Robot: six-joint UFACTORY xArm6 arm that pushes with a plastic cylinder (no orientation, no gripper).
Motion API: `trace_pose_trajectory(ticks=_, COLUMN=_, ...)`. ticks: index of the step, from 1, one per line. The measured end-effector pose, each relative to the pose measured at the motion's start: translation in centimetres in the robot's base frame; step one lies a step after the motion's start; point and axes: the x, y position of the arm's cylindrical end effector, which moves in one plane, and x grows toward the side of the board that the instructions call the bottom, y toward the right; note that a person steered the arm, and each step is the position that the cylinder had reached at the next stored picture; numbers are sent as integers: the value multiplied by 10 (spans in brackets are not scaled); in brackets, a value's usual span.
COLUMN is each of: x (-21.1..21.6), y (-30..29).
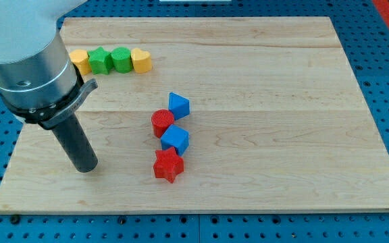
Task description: Push the red star to bottom left
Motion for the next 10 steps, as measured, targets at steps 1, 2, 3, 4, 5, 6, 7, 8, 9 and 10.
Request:
trace_pose_trajectory(ticks=1, x=-1, y=-9)
trace_pose_trajectory(ticks=2, x=-10, y=-63)
trace_pose_trajectory(ticks=3, x=-38, y=-93)
trace_pose_trajectory(ticks=4, x=-74, y=-72)
trace_pose_trajectory(ticks=5, x=-107, y=-18)
trace_pose_trajectory(ticks=6, x=-153, y=33)
trace_pose_trajectory(ticks=7, x=-189, y=86)
trace_pose_trajectory(ticks=8, x=-201, y=177)
trace_pose_trajectory(ticks=9, x=-188, y=247)
trace_pose_trajectory(ticks=10, x=-152, y=280)
